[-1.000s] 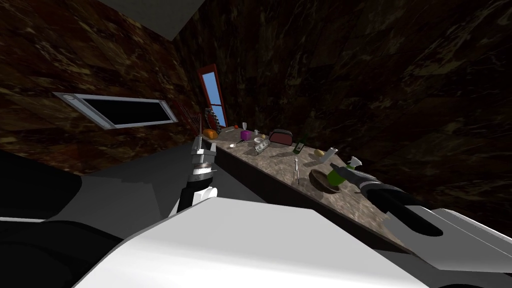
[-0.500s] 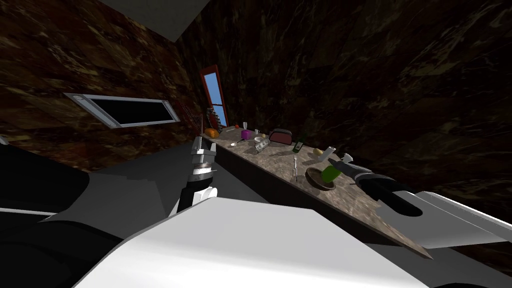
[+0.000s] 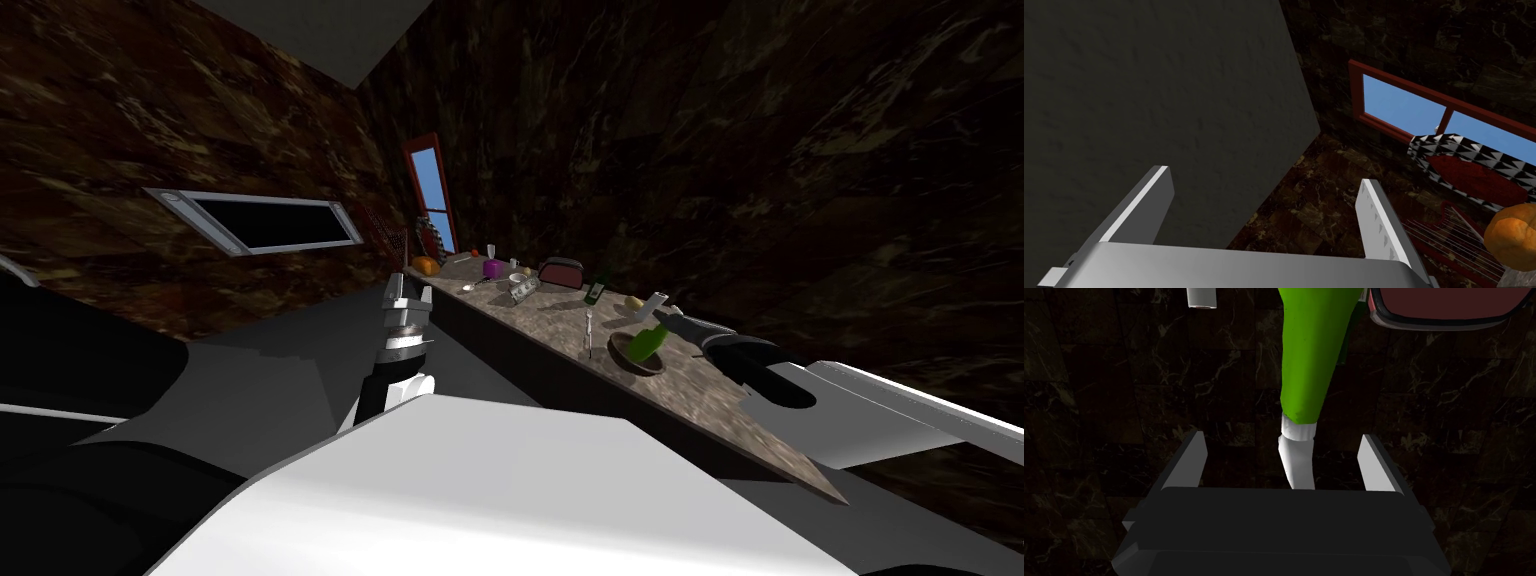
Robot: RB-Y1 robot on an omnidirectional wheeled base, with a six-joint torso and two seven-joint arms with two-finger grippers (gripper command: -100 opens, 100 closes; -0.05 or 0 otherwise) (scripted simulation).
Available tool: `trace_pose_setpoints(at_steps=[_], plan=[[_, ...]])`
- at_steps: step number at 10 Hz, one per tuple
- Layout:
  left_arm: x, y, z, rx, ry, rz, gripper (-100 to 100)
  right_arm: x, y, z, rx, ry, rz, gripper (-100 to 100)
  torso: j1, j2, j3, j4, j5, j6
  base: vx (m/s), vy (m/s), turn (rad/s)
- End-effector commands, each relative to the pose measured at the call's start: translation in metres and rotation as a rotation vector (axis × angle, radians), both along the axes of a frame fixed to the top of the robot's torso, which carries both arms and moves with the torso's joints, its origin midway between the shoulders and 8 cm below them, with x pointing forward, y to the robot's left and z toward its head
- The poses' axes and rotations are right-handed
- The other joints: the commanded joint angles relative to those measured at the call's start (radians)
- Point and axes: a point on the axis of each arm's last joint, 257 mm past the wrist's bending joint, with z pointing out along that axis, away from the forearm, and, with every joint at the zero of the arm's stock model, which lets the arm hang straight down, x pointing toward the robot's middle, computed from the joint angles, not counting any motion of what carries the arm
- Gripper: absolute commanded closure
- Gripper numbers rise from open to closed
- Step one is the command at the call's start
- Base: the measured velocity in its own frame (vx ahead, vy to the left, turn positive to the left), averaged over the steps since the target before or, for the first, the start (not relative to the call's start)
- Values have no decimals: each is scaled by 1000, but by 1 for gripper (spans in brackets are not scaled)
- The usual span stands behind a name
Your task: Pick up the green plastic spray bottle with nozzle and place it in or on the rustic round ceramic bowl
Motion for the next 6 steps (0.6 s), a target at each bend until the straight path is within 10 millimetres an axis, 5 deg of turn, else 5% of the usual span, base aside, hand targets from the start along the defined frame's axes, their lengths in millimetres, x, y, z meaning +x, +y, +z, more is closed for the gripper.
trace_pose_setpoints(at_steps=[1, 6], plan=[[0, 0, 0, 0, 0, 0, 0, 0, 0, 0, 0, 0, 0, 0, 0, 0, 0, 0, 0, 0, 0, 0, 0], [0, 0, 0, 0, 0, 0, 0, 0, 0, 0, 0, 0, 0, 0, 0, -2, -1, 0, 0, 0, 0, 0, 0]])
